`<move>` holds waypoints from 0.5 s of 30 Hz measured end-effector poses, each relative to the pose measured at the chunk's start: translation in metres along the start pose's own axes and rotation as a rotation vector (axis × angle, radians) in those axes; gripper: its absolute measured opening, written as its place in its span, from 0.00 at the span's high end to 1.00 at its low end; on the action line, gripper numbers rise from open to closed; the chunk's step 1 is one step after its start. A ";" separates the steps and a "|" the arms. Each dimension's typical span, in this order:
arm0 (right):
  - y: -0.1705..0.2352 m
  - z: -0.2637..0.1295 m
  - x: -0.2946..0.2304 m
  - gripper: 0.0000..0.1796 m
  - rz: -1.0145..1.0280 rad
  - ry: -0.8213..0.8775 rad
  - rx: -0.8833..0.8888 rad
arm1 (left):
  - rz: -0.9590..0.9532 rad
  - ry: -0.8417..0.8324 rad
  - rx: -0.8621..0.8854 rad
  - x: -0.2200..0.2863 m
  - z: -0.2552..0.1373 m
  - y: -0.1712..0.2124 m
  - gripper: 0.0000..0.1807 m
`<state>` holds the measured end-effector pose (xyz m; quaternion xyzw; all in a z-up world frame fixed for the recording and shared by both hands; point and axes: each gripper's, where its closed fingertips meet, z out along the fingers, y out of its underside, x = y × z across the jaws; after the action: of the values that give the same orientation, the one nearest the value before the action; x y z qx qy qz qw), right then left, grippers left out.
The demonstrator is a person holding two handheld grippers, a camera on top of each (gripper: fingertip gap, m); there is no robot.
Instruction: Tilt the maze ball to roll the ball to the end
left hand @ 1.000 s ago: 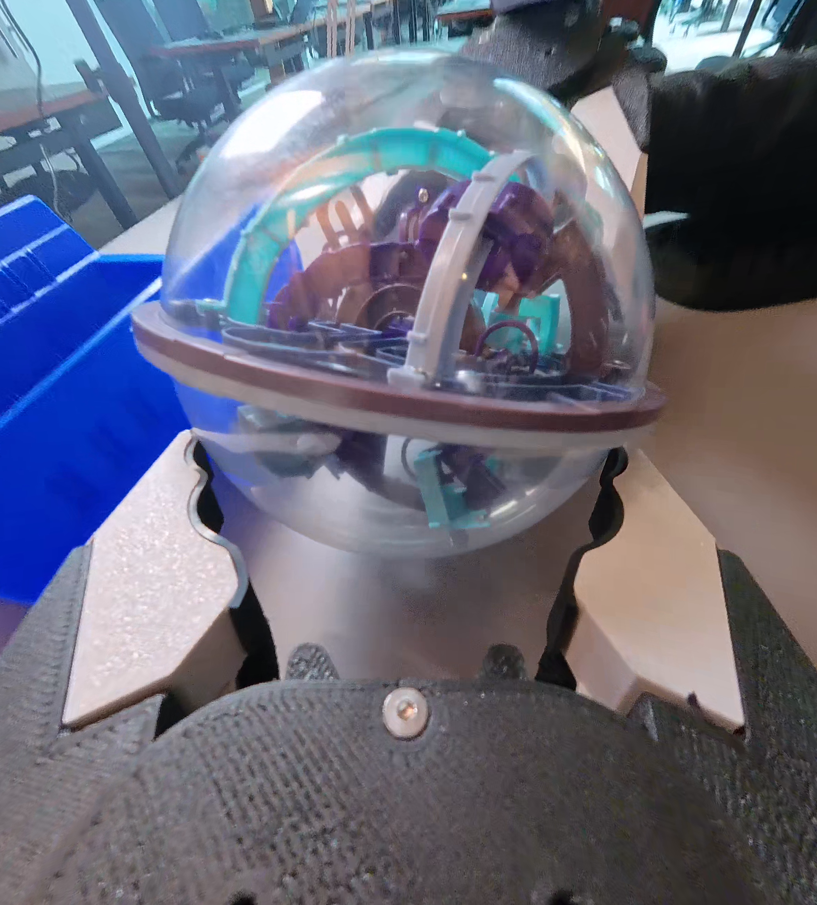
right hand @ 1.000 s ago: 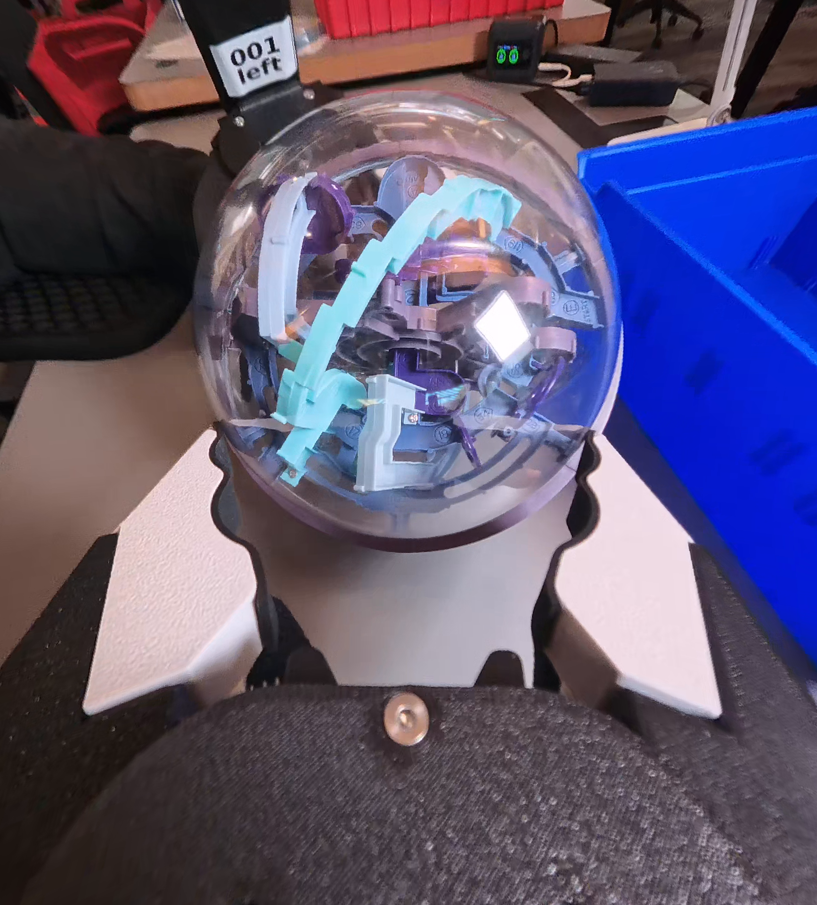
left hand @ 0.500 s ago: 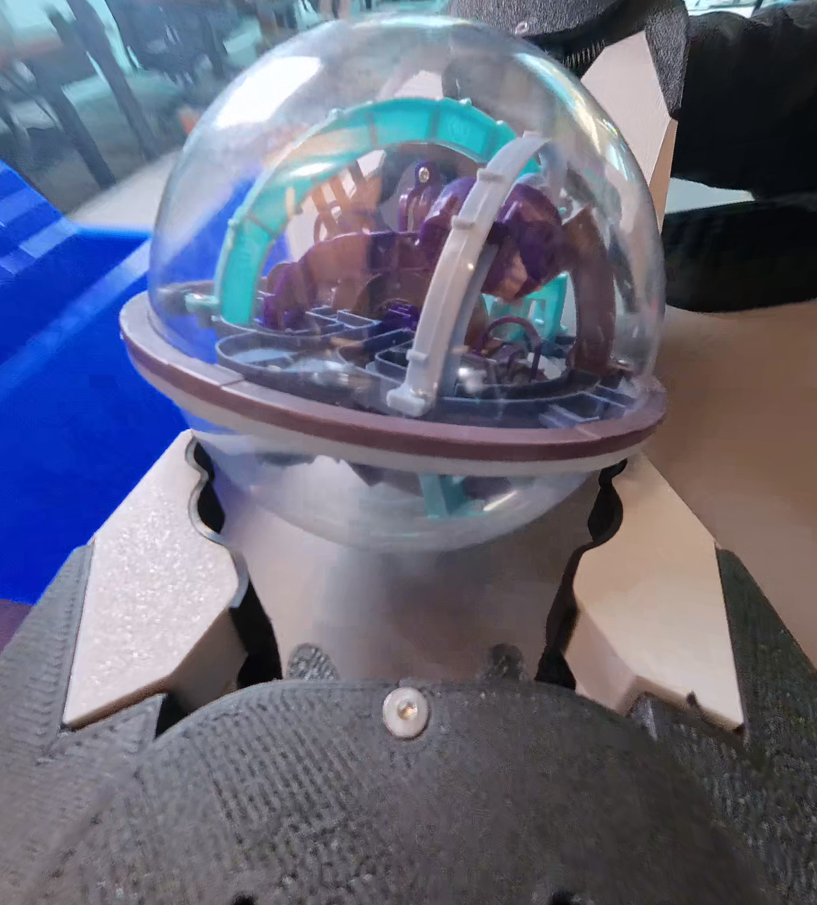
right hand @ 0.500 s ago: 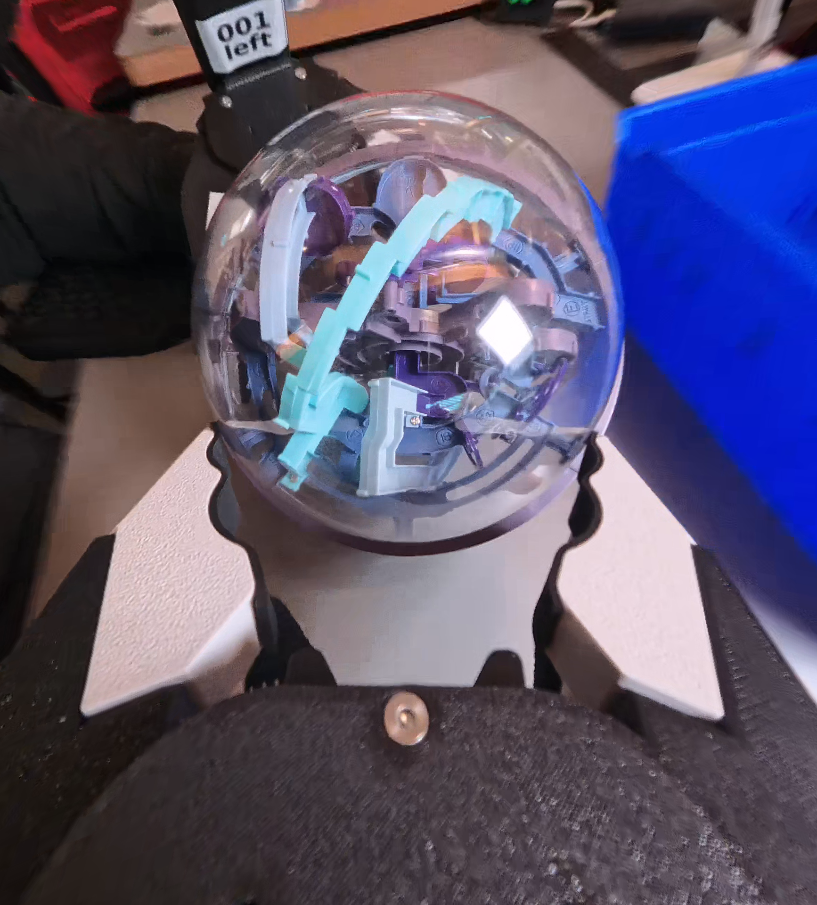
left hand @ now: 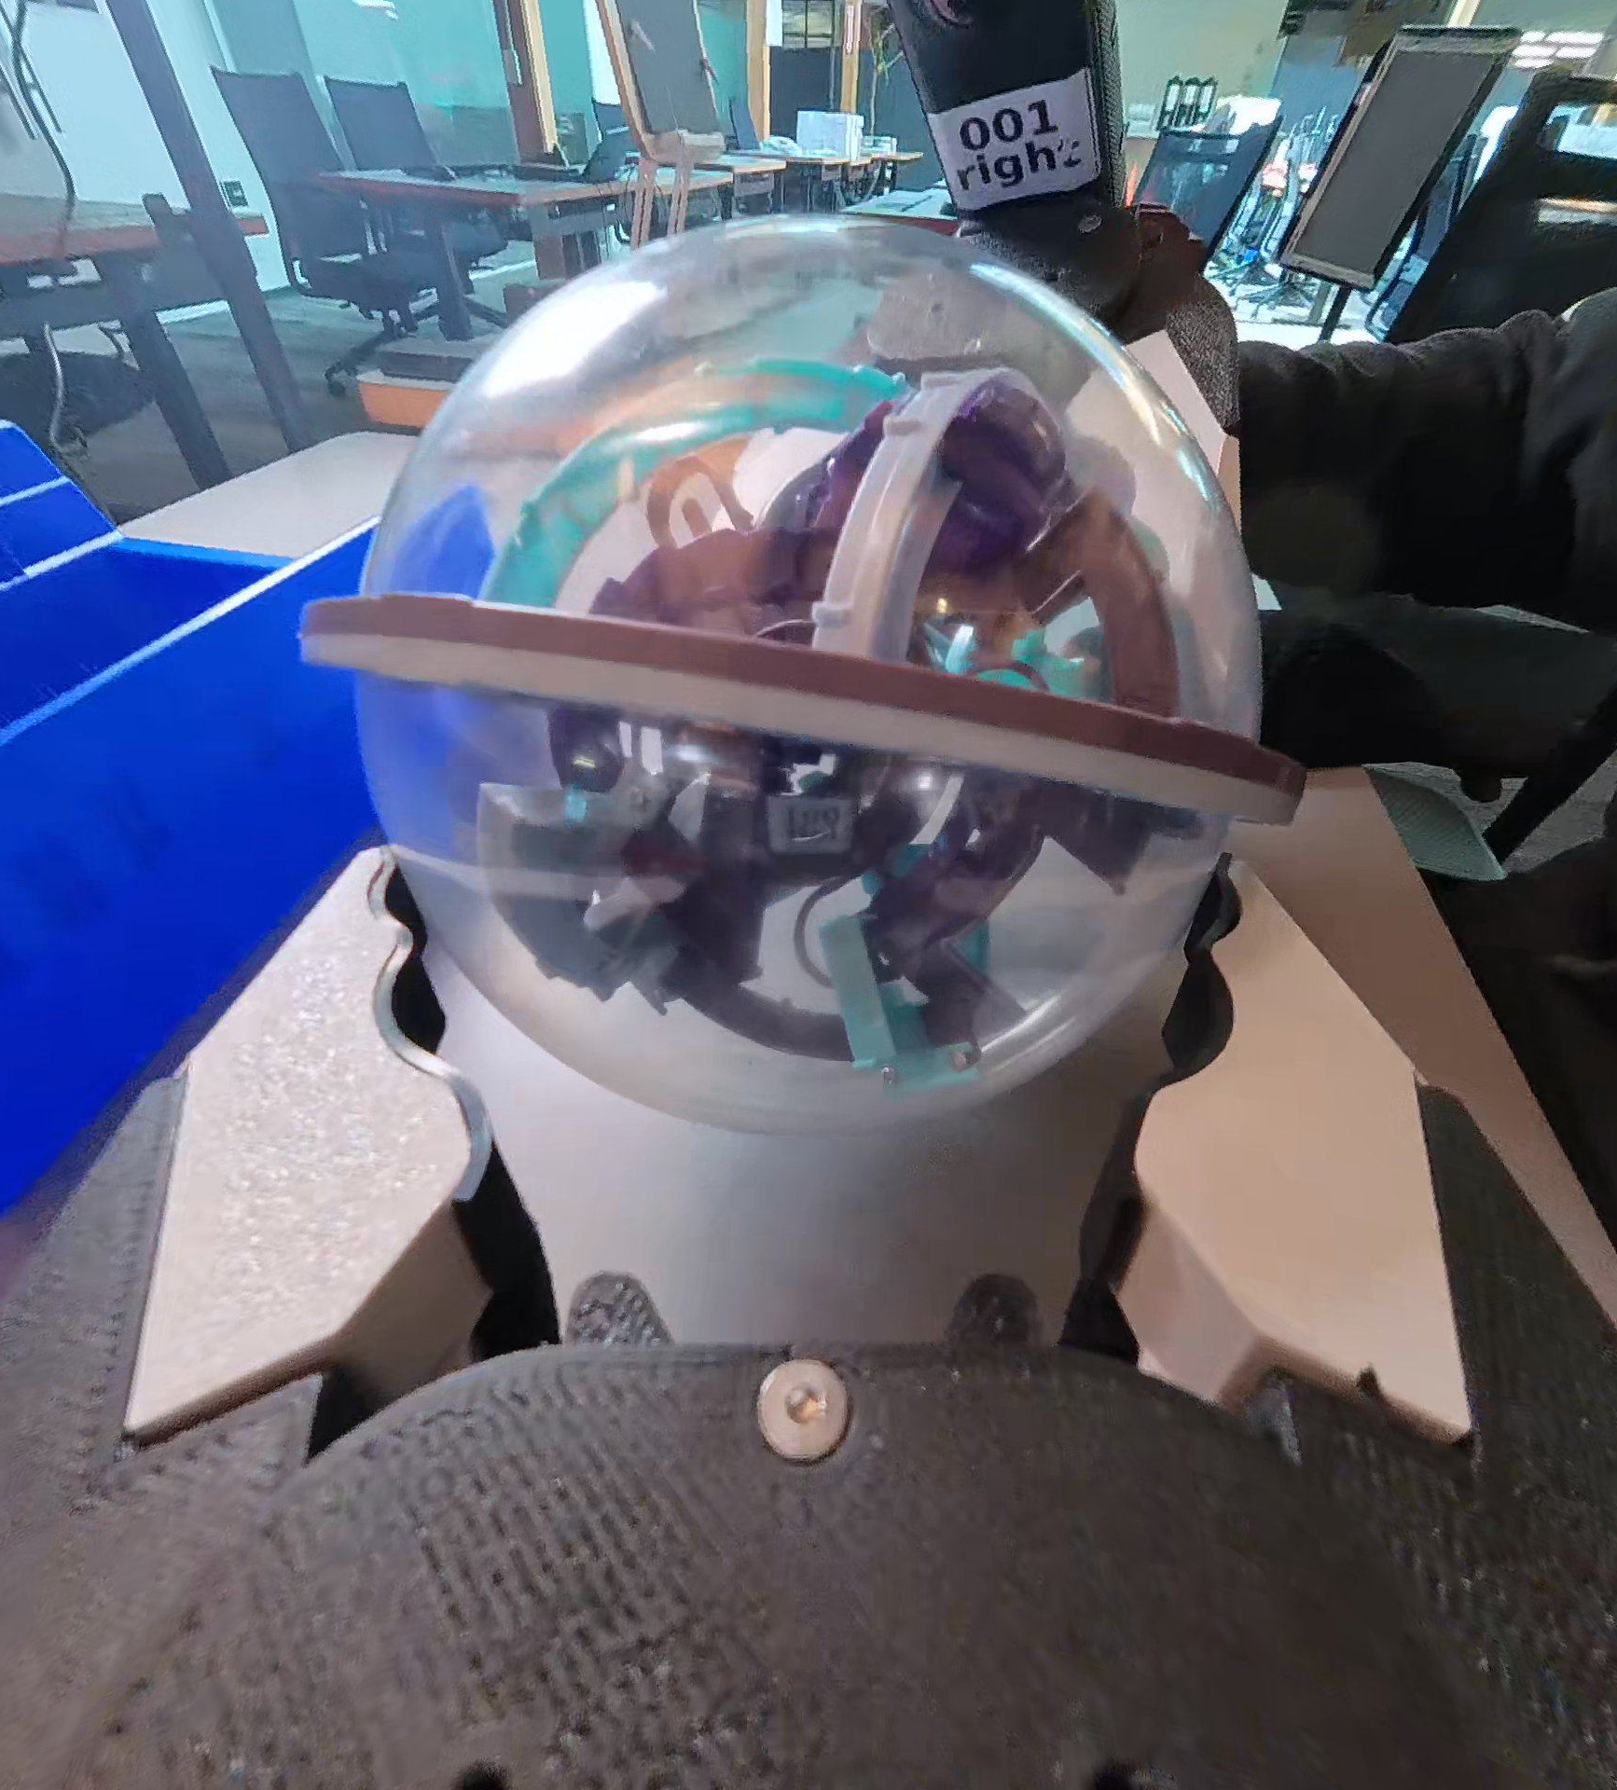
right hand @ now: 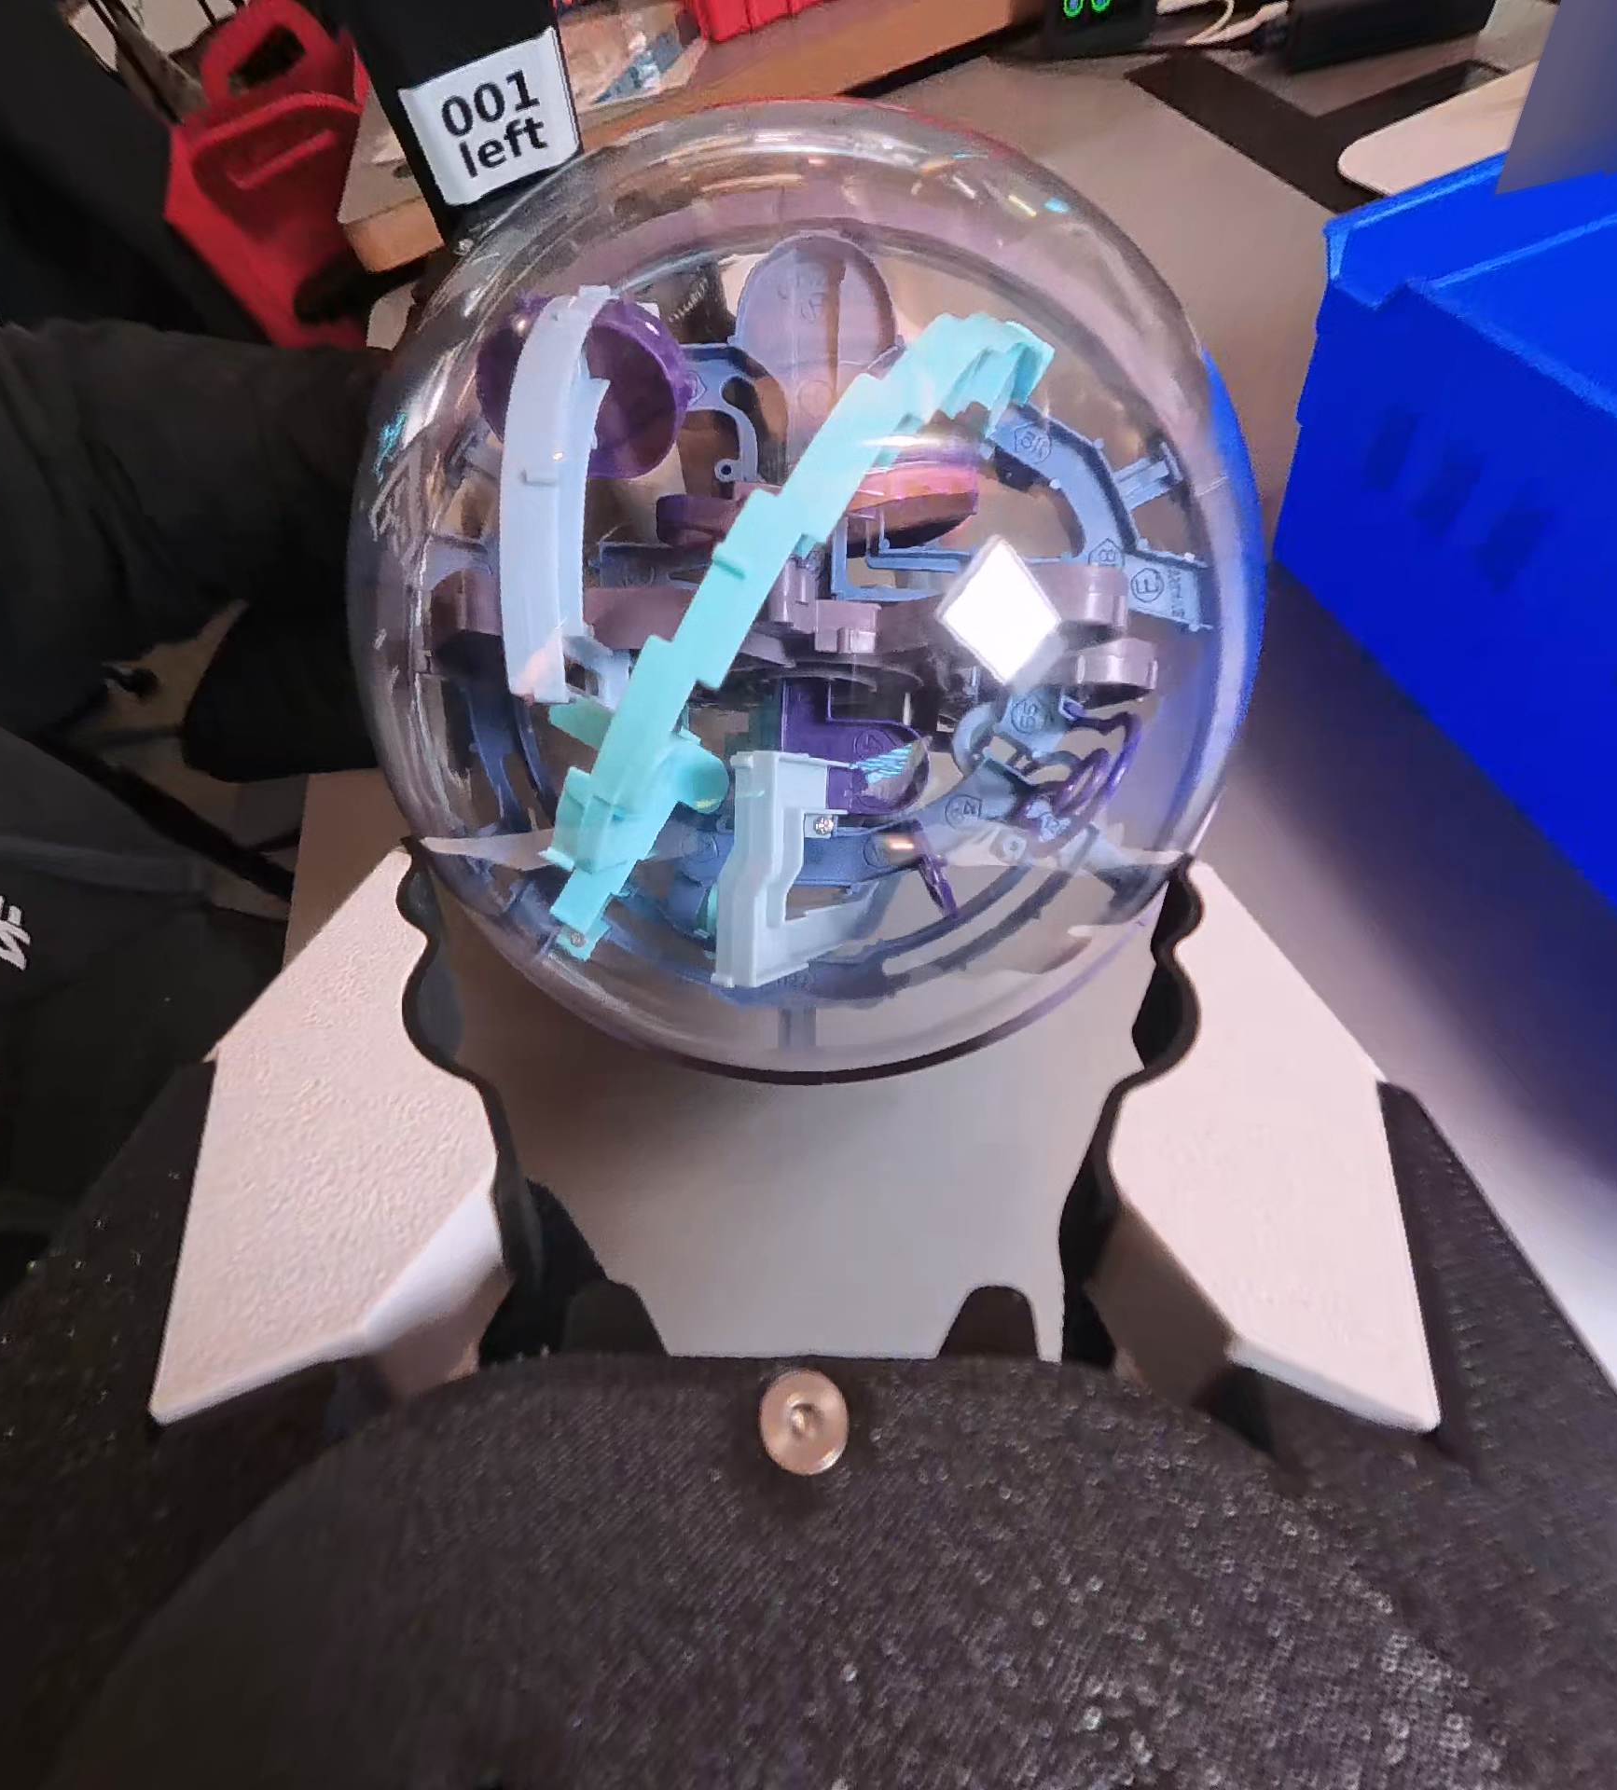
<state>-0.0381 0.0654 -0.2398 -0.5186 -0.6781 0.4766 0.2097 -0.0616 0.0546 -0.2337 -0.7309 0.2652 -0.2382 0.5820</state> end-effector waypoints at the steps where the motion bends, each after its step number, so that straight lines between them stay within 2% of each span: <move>1: 0.001 0.001 0.000 0.22 0.007 -0.003 0.000 | -0.009 0.003 -0.002 0.000 0.000 0.002 0.16; 15: -0.015 0.003 -0.004 0.22 -0.105 0.060 -0.018 | 0.013 -0.022 -0.016 -0.001 -0.010 0.009 0.15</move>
<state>-0.0466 0.0606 -0.2280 -0.4983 -0.7021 0.4430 0.2500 -0.0697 0.0465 -0.2407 -0.7365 0.2656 -0.2242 0.5804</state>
